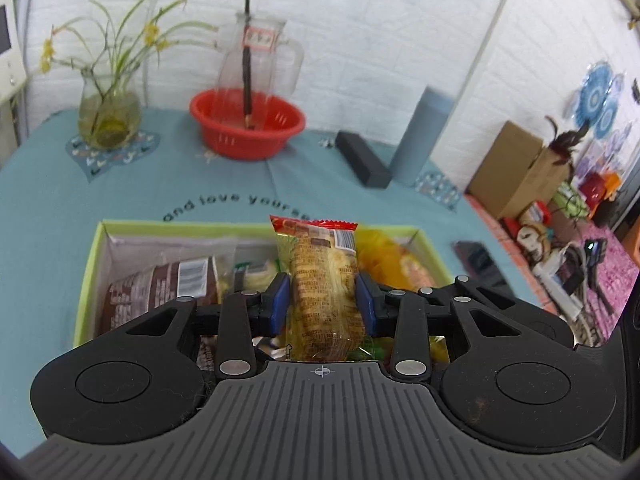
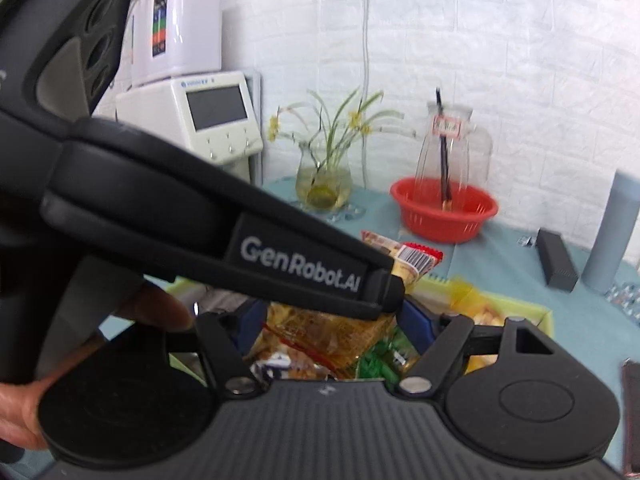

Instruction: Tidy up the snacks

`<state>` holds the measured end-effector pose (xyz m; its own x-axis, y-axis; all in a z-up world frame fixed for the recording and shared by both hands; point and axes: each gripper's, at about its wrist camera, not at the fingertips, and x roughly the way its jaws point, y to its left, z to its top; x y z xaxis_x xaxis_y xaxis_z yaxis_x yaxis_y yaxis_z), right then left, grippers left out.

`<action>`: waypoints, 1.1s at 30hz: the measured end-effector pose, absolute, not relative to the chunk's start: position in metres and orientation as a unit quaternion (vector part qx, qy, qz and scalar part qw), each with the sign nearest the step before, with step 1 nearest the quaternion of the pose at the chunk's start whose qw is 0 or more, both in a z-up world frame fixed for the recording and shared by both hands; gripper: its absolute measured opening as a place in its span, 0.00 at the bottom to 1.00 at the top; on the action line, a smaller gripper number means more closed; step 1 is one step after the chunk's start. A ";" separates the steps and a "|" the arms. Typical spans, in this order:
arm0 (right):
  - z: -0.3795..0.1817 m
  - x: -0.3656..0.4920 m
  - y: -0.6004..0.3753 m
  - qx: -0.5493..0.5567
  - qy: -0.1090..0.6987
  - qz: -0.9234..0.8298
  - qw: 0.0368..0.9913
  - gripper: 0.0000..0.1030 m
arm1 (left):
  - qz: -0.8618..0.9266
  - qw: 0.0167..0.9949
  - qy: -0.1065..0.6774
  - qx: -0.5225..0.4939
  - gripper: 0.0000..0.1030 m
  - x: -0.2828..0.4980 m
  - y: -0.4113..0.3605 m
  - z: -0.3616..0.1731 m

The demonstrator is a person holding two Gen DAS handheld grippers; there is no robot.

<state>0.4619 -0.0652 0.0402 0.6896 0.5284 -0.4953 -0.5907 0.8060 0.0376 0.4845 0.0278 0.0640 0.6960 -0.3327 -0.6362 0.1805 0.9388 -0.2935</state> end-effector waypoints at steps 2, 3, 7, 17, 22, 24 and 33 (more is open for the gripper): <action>0.028 0.463 -0.063 -0.078 0.250 0.299 0.918 0.77 | -0.143 0.911 0.370 -0.112 0.23 0.488 0.030 0.051; 0.026 0.461 -0.063 -0.089 0.244 0.294 0.920 0.78 | -0.148 0.910 0.368 -0.119 0.27 0.486 0.032 0.049; 0.046 0.444 -0.072 -0.073 0.225 0.292 0.927 0.87 | -0.164 0.919 0.339 -0.120 0.42 0.466 0.035 0.075; 0.051 0.351 -0.128 -0.037 0.211 0.212 0.953 0.90 | -0.133 0.947 0.276 -0.098 0.68 0.342 0.043 0.099; 0.033 0.303 -0.164 0.021 0.247 0.166 0.955 0.90 | -0.106 0.940 0.307 -0.107 0.74 0.287 0.043 0.072; 0.029 0.284 -0.172 0.035 0.252 0.148 0.956 0.90 | -0.097 0.937 0.319 -0.110 0.75 0.269 0.042 0.062; 0.037 0.166 -0.187 0.065 0.223 0.052 0.971 0.91 | -0.072 0.946 0.301 -0.093 0.75 0.186 0.035 0.053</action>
